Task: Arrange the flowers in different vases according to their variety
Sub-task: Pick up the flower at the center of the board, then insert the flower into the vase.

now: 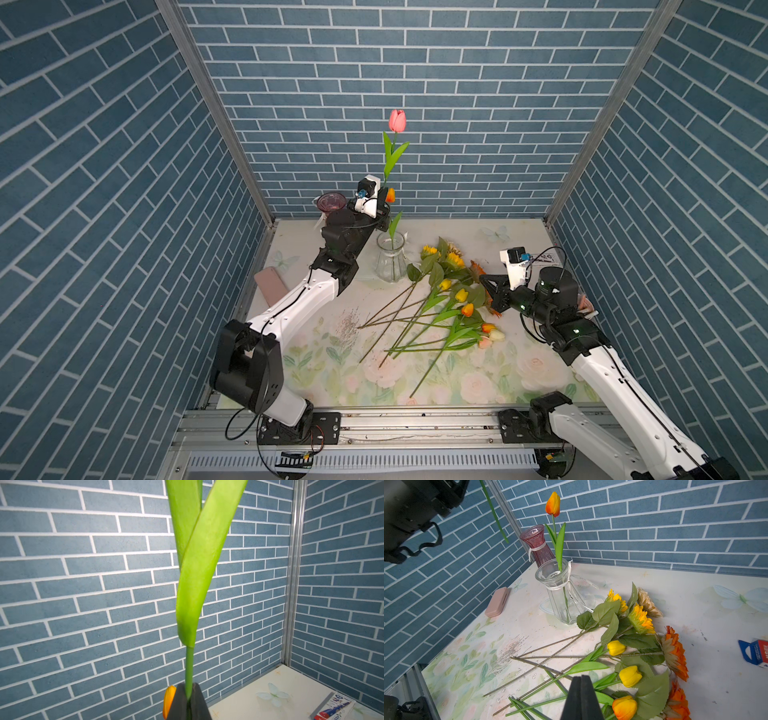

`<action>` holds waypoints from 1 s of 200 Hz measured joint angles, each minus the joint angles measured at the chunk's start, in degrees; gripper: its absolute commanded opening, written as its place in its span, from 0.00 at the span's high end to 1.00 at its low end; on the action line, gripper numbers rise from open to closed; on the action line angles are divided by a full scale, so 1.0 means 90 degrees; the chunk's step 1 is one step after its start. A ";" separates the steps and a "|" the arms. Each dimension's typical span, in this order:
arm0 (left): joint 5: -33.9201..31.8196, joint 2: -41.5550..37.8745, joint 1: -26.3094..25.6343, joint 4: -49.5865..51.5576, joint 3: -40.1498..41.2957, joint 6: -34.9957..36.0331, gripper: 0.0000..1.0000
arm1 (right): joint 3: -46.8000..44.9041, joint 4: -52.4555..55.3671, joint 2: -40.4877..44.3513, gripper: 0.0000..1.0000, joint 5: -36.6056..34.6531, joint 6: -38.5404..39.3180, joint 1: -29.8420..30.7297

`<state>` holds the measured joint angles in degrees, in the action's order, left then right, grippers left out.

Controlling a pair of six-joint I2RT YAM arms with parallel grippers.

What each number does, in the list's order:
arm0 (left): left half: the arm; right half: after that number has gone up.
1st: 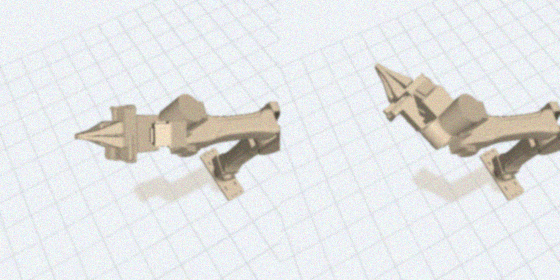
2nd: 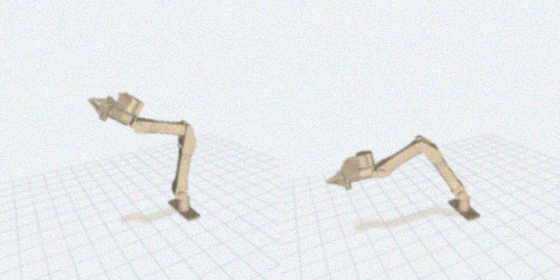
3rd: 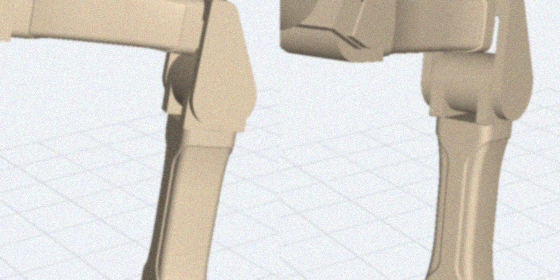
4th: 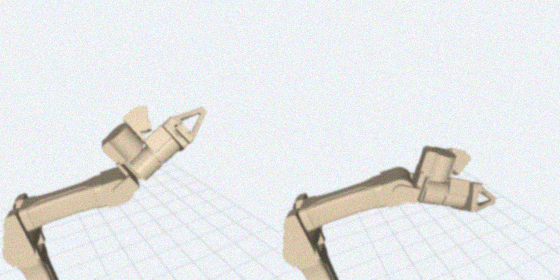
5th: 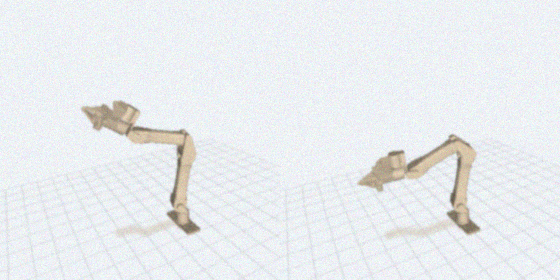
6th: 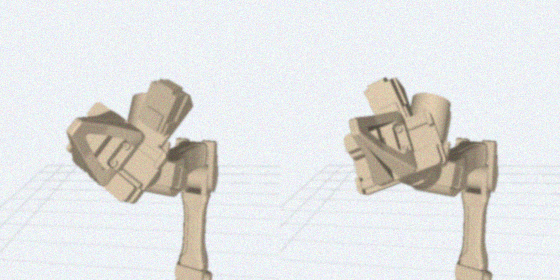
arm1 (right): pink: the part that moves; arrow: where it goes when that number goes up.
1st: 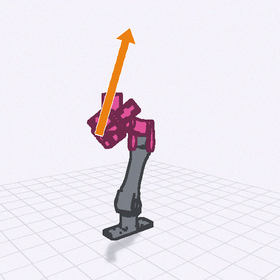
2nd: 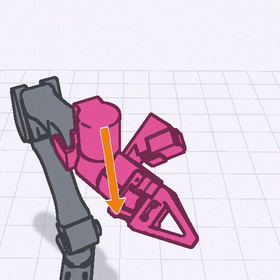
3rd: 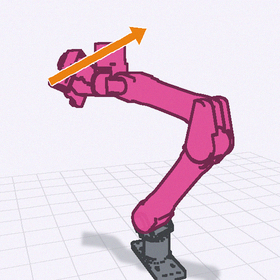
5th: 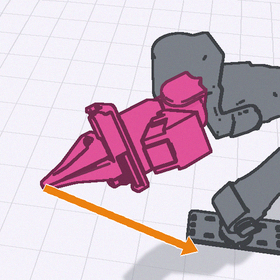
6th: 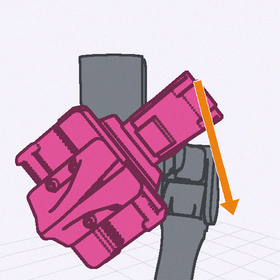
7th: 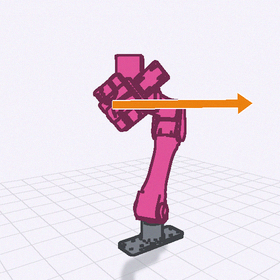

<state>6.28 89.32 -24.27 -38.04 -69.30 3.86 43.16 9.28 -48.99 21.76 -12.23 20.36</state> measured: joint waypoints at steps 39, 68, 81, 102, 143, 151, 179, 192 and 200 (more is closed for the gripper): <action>0.0483 0.0527 0.0223 -0.1421 0.0629 -0.0607 1.00 | 0.0000 0.0002 -0.0097 1.00 -0.0068 0.0005 0.0000; 0.0648 0.1032 0.0323 -0.2222 0.0865 -0.1069 1.00 | 0.0002 0.0002 -0.0202 1.00 -0.0073 0.0017 0.0000; 0.0704 0.1205 0.0338 -0.2460 0.0930 -0.1224 1.00 | 0.0002 0.0002 -0.0238 1.00 -0.0058 0.0029 0.0000; 0.0763 0.1343 0.0338 -0.2735 0.1020 -0.1372 1.00 | 0.0002 0.0002 -0.0257 1.00 -0.0007 0.0061 0.0000; 0.0765 0.1523 0.0338 -0.3147 0.1134 -0.1503 1.00 | 0.0002 0.0005 -0.0274 1.00 0.0080 0.0075 0.0000; 0.0770 0.1579 0.0340 -0.3147 0.1134 -0.1508 0.99 | 0.0002 0.0005 -0.0284 1.00 0.0087 0.0075 0.0000; 0.0816 0.1809 0.0342 -0.3121 0.1134 -0.1530 0.94 | 0.0002 0.0007 -0.0294 1.00 0.0109 0.0075 0.0000; 0.0833 0.1909 0.0342 -0.3070 0.1134 -0.1549 0.92 | 0.0002 0.0007 -0.0294 1.00 0.0109 0.0075 0.0000; 0.0838 0.1962 0.0342 -0.3009 0.1134 -0.1566 0.90 | 0.0002 0.0010 -0.0294 1.00 0.0109 0.0075 0.0000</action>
<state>13.82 106.98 -21.19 -65.12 -59.09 -10.24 43.18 9.37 -51.64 22.74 -11.55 20.36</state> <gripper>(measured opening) 0.082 0.036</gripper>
